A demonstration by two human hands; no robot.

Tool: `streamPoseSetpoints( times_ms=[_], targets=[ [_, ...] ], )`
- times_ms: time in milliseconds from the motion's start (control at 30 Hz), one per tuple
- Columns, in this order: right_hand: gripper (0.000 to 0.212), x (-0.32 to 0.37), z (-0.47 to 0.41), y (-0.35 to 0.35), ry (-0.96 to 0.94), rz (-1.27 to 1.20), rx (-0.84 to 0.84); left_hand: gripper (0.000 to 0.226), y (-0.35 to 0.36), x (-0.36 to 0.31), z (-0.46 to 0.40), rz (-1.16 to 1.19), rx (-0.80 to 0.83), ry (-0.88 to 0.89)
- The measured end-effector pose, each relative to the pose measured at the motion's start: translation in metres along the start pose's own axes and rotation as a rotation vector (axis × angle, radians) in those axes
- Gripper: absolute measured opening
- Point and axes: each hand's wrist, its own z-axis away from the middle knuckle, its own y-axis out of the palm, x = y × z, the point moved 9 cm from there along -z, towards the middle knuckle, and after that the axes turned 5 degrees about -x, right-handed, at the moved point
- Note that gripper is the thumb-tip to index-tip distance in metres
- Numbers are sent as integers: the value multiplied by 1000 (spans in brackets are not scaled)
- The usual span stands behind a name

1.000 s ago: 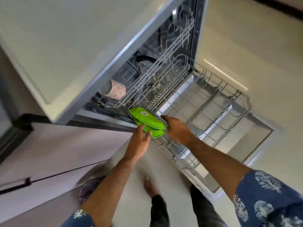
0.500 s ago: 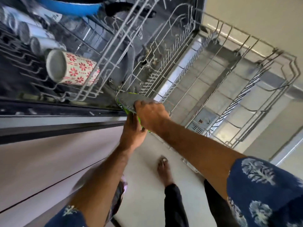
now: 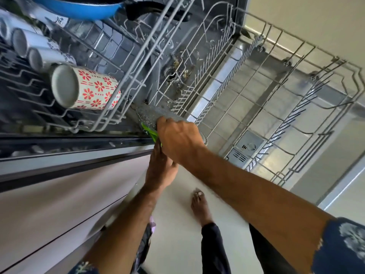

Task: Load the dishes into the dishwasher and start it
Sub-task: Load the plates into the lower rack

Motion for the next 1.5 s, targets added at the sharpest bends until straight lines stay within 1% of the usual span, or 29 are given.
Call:
streamPoseSetpoints(
  times_ms=[67,167,300,433,567,633,733,833,933,1000,1067,1200,1267,1367,1433,1500],
  targets=[
    [26,-4,-8,4,11,-4,2,72,-5,-8,-3,-78,-65,24],
    [26,-11,-17,20,11,-47,43,80,-8,-20,-1,-159,-86,55],
    [26,-9,-18,29,-44,-42,42,82,-8,-20,2,-161,-106,55],
    [25,-24,-4,25,-25,-39,28,79,-10,-25,10,-120,-151,71],
    [26,-11,8,19,-92,-29,9,80,-7,-21,6,-160,-126,82],
    [25,-8,-1,20,-84,-30,7,79,-8,-17,6,-155,-122,65],
    [26,-12,-23,34,-45,-15,53,76,-12,-21,11,-142,-141,40],
    [28,-21,-34,55,-22,20,141,79,-13,-24,9,-159,-125,54],
    [28,-18,-36,66,-87,84,144,84,-13,-25,8,-161,-121,55],
    [28,-19,-35,70,-83,55,127,84,-13,-25,10,-160,-116,59],
    [33,-26,-32,75,-28,-28,150,84,-14,-27,11,-156,-105,60],
    [64,-44,-9,90,34,-227,329,83,-19,-29,20,-146,-81,40],
    [71,-48,7,85,31,-279,354,81,-24,-32,28,-151,-65,13],
    [71,-50,33,68,10,-229,358,76,-42,-45,49,-236,-82,9],
    [70,-43,54,46,-64,-145,328,76,-62,-61,72,-350,-147,67],
    [73,-31,76,17,-141,-87,291,78,-82,-78,102,-426,-190,92]
  ],
)
